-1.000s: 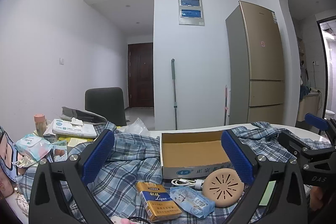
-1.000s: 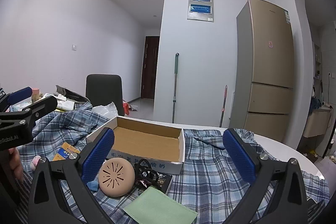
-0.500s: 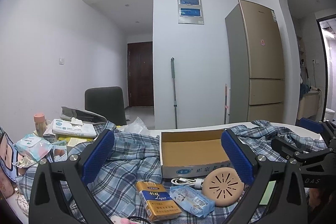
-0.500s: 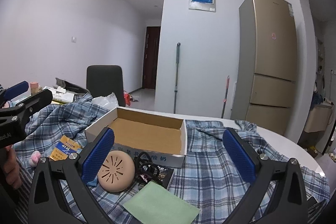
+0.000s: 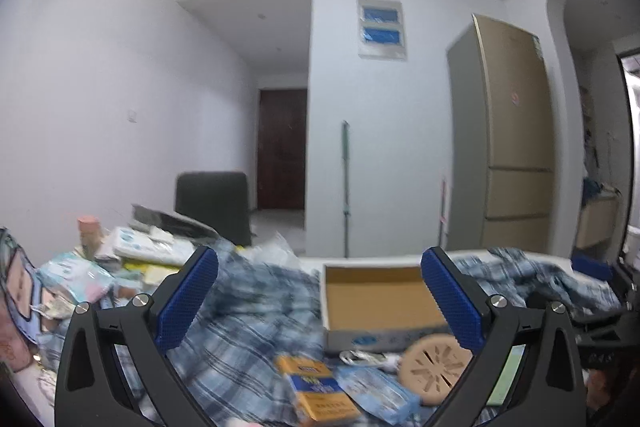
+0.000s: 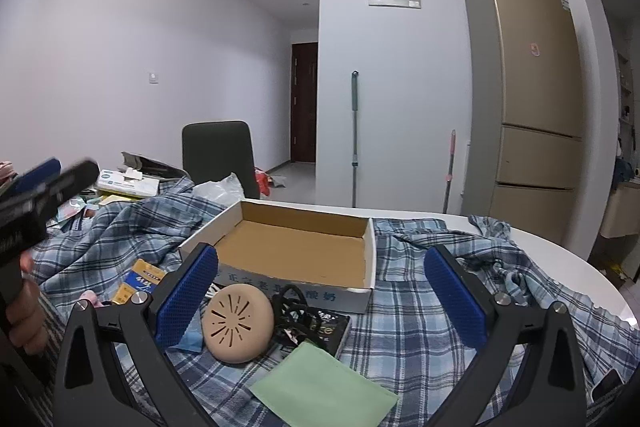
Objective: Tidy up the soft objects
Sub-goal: 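Lower the left gripper onto the white-pink plush toy and close it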
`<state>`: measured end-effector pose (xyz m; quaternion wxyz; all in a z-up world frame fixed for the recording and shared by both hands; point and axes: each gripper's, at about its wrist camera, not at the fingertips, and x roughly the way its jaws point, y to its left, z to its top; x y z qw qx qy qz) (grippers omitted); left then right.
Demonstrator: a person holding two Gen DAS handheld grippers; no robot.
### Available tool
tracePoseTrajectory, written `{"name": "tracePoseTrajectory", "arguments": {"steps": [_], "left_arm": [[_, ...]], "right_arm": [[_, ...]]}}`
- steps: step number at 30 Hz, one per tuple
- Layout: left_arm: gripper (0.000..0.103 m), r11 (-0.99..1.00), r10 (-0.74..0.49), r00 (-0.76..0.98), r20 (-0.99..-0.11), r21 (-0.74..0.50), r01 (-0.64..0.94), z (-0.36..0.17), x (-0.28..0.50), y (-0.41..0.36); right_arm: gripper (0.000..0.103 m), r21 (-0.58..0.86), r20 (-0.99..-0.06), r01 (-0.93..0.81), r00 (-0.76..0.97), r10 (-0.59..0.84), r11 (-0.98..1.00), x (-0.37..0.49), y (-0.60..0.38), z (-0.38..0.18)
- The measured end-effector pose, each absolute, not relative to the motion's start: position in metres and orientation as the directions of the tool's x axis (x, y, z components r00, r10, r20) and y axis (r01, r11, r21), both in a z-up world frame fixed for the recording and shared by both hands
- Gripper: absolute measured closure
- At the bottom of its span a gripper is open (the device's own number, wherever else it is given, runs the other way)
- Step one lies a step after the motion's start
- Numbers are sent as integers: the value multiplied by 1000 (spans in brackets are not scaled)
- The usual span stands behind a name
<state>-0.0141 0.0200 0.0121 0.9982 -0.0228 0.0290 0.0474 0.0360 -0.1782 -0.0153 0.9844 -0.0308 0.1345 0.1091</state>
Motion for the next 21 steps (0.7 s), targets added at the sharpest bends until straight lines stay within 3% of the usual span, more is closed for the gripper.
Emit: {"name": "tracePoseTrajectory", "arguments": {"steps": [3, 7, 10, 13, 17, 21], "left_arm": [[0, 996, 75, 995, -72, -46, -79, 20, -14, 27], [0, 1000, 11, 985, -169, -22, -15, 28, -8, 30], [0, 999, -31, 956, -292, 22, 39, 29, 0, 32], [0, 997, -43, 916, -399, 36, 63, 25, -2, 40], [0, 993, 20, 856, -517, 112, 45, 12, -4, 46], [0, 997, -11, 746, -666, 46, 56, -14, 7, 62]], "right_arm": [[0, -29, -277, -222, 939, 205, 975, 37, -177, -15], [0, -16, -253, -219, 945, 208, 976, 32, -182, -12], [0, -1, -263, -222, 941, 214, 975, 34, -186, -9], [0, 28, -266, -120, 956, 123, 992, 39, -199, -8], [0, 124, -305, -101, 943, 135, 987, 48, -218, -8], [0, 143, -326, -78, 938, 121, 987, 53, -225, -8]]}}
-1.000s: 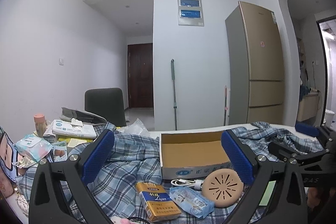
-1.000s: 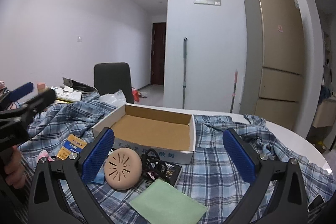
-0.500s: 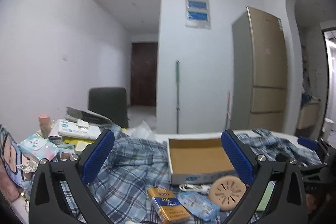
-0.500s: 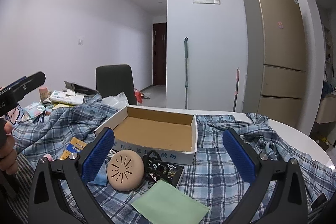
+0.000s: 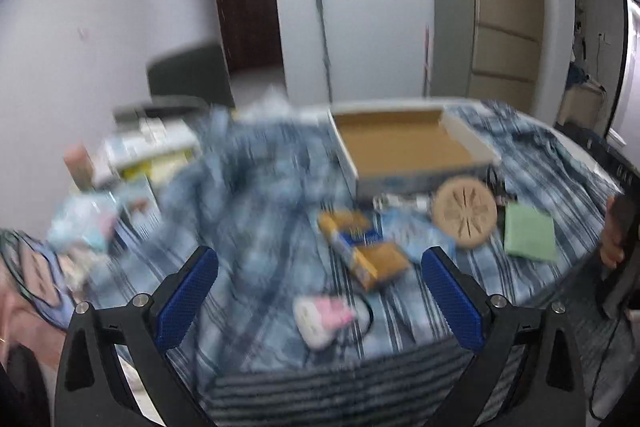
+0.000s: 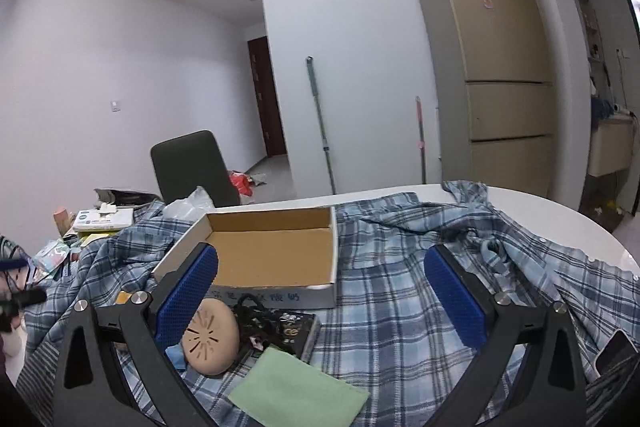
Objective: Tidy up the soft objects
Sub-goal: 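Lower the left gripper onto the white-pink plush toy and close it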
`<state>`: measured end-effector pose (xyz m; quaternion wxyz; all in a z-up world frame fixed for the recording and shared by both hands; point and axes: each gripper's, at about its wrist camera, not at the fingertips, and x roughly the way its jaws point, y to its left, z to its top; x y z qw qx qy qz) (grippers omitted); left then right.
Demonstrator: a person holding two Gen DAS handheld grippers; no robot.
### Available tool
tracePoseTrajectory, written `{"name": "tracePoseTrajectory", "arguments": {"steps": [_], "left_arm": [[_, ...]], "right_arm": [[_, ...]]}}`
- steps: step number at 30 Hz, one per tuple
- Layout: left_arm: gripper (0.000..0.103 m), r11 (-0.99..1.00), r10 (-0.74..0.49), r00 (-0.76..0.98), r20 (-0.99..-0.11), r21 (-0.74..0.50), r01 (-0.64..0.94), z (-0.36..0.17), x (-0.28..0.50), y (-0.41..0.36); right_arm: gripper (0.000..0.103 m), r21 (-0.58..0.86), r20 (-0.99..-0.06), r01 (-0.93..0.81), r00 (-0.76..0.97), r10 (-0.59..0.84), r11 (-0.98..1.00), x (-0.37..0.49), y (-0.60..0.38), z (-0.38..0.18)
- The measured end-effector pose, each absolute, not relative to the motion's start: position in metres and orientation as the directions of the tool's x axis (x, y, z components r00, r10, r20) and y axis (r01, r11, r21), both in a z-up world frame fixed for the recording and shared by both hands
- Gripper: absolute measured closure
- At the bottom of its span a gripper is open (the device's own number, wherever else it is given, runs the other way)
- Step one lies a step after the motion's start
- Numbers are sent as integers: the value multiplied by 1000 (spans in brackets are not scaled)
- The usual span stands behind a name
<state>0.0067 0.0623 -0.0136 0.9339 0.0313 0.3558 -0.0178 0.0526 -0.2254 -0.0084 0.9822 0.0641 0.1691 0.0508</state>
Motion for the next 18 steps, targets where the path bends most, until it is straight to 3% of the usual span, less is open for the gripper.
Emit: {"name": "tracePoseTrajectory", "arguments": {"steps": [2, 4, 6, 10, 12, 18], "left_arm": [[1, 997, -21, 709, -705, 42, 71, -26, 10, 63], [10, 995, -43, 671, -740, 28, 94, -37, 14, 62], [27, 997, -33, 644, -764, 19, 74, -47, 20, 65], [33, 999, -27, 592, -806, 0, 46, -63, 31, 73], [44, 999, -28, 574, -818, 1, 50, -68, 33, 74], [47, 999, -13, 517, -856, 4, 32, -85, 45, 81]], "right_arm": [[0, 148, -313, -80, 942, 124, 986, 49, -227, -7], [0, 139, -311, -88, 942, 128, 986, 48, -226, -6], [0, 121, -316, -100, 939, 133, 988, 48, -224, -7], [0, 94, -307, -106, 943, 130, 990, 46, -219, -7], [0, 87, -295, -102, 947, 123, 991, 43, -218, -7], [0, 71, -265, -125, 954, 140, 990, 37, -214, -3]]}}
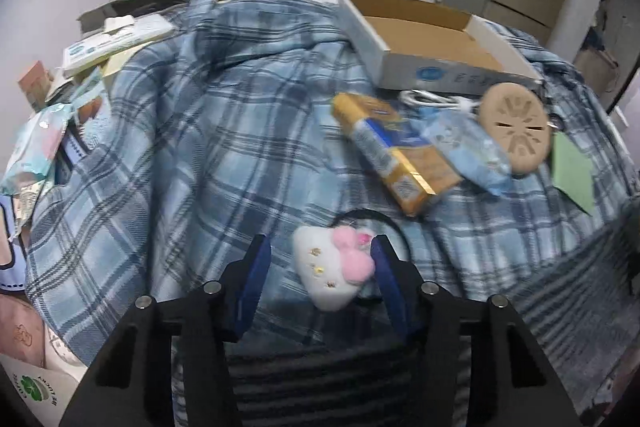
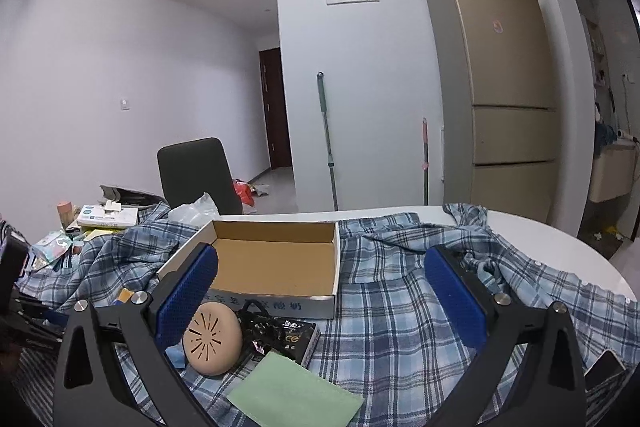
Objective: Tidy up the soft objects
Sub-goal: 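Lower the left gripper onto the white-pink plush toy and close it, then close the right gripper on the green felt pad while the left gripper holds the plush toy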
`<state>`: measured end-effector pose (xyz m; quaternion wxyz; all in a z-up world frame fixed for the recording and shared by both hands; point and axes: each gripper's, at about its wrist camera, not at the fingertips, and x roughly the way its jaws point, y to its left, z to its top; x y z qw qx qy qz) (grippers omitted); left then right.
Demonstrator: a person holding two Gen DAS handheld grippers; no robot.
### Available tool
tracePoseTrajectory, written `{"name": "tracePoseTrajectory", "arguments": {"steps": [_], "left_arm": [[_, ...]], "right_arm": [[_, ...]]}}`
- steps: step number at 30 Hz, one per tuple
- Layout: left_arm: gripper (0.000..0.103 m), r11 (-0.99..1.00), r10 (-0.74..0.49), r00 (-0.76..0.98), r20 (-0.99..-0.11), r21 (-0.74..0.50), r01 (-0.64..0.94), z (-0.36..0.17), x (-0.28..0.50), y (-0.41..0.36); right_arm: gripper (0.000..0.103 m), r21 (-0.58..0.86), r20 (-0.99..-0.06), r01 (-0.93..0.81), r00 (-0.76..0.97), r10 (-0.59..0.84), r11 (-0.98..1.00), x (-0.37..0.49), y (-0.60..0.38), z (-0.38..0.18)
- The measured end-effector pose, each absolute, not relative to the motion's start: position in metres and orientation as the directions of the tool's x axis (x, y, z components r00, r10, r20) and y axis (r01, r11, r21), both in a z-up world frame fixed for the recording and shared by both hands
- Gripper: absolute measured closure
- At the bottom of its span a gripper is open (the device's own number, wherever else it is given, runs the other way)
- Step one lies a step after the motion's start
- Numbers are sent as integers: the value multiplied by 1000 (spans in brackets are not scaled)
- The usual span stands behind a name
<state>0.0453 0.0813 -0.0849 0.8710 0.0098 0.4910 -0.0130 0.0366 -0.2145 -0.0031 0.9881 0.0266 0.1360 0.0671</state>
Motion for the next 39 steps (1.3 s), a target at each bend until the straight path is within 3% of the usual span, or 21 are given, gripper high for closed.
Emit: {"name": "tracePoseTrajectory", "arguments": {"steps": [2, 4, 6, 11, 15, 19, 23, 31, 39], "left_arm": [[51, 999, -41, 502, -864, -38, 16, -88, 46, 87], [67, 996, -82, 494, -866, -84, 19, -87, 45, 90], [72, 996, -84, 515, -853, -82, 27, -81, 41, 88], [74, 998, -53, 645, -762, -16, 63, -44, 21, 74], [74, 986, -168, 711, -683, -117, 121, -8, 10, 69], [74, 989, -141, 794, -592, -56, 135, 15, 6, 50], [74, 974, -224, 823, -522, -88, 209, 29, 6, 23], [74, 953, -296, 878, -377, -59, 296, 30, 16, -28], [74, 964, -262, 893, -366, -51, 261, -8, 30, -30]], "right_arm": [[0, 60, -263, -133, 954, 144, 989, 36, -213, -3], [0, 61, -265, -139, 953, 150, 988, 36, -213, -3], [0, 65, -271, -143, 950, 155, 988, 36, -214, -3], [0, 77, -271, -135, 951, 151, 988, 36, -218, -1], [0, 73, -272, -120, 953, 135, 990, 37, -222, 1], [0, 9, -254, -37, 966, 38, 999, 31, -227, 14], [0, 29, -337, -122, 933, 125, 992, 36, -231, 23], [0, -80, -662, -310, 727, 182, 947, 64, -208, -8], [0, -156, -807, -470, 568, 163, 869, 74, -188, -58]]}}
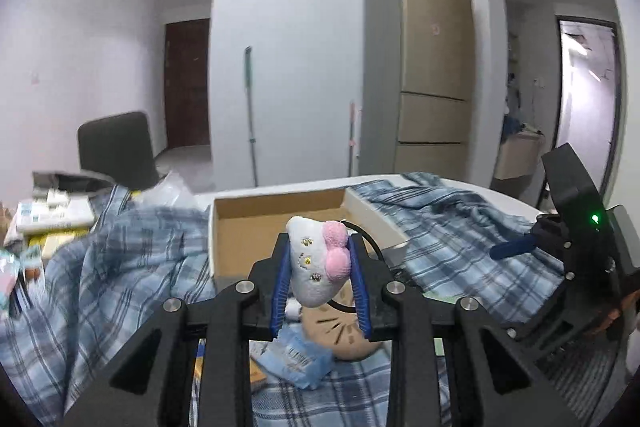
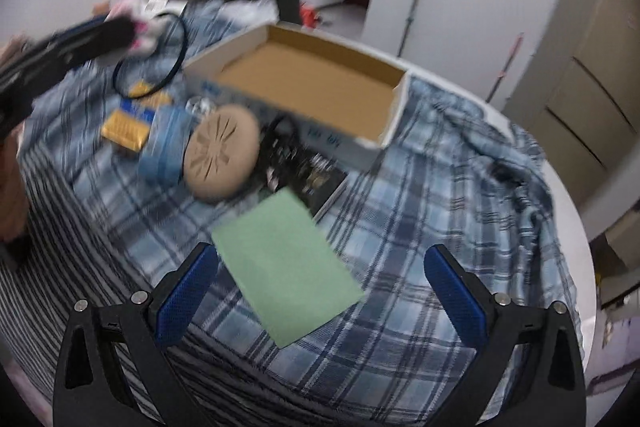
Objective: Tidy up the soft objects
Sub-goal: 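Close the right gripper on the green felt pad while the left gripper holds the plush toy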
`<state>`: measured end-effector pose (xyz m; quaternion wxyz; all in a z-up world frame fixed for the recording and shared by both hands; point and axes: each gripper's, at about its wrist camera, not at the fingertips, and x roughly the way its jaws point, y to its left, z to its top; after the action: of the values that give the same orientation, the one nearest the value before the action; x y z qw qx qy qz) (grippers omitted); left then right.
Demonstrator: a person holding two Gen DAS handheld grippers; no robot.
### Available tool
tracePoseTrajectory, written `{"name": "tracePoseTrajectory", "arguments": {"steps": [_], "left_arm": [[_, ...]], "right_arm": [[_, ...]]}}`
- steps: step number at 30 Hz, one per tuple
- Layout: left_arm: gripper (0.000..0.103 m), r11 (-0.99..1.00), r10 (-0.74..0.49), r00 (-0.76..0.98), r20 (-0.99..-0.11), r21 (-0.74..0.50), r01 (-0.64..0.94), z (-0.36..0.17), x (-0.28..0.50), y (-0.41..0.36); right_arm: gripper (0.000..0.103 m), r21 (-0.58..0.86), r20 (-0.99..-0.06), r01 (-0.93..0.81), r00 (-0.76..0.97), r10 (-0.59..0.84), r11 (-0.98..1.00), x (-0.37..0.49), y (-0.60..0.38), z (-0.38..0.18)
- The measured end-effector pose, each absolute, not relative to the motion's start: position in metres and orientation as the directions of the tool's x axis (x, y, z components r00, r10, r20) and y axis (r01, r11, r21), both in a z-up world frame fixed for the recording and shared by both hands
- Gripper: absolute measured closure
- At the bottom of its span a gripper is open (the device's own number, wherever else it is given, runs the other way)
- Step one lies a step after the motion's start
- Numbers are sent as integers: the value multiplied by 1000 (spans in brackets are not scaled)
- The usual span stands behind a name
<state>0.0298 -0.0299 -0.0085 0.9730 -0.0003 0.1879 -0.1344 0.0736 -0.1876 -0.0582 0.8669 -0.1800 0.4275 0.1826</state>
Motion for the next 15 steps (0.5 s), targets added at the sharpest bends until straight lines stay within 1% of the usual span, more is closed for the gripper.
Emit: {"name": "tracePoseTrajectory", "arguments": {"steps": [2, 5, 9, 11, 12, 13, 14, 15], "left_arm": [[74, 964, -263, 887, -379, -73, 254, -13, 35, -26], [74, 966, -255, 894, -369, -61, 251, -14, 32, -27], [74, 965, -256, 902, -349, -33, 261, -12, 26, -32], [74, 965, -254, 905, -340, -30, 260, -12, 24, -32], [74, 965, -256, 906, -337, -30, 261, -11, 23, -32], [74, 964, -258, 906, -336, -31, 264, -11, 23, -32], [74, 964, -261, 905, -335, -33, 265, -11, 23, -32], [74, 963, -261, 905, -335, -34, 266, -11, 23, -31]], "right_arm": [[0, -163, -842, -535, 514, 166, 829, 79, -180, -71], [0, -161, -873, -597, 457, 168, 786, 86, -171, -83], [1, -190, -880, -650, 445, 166, 736, 92, -156, -91], [6, -197, -883, -669, 439, 167, 716, 95, -150, -94], [12, -198, -886, -677, 433, 166, 709, 97, -148, -96], [16, -193, -893, -689, 419, 166, 699, 99, -146, -100], [17, -187, -898, -702, 406, 170, 688, 100, -145, -102], [20, -172, -896, -708, 402, 189, 685, 102, -146, -100]]}}
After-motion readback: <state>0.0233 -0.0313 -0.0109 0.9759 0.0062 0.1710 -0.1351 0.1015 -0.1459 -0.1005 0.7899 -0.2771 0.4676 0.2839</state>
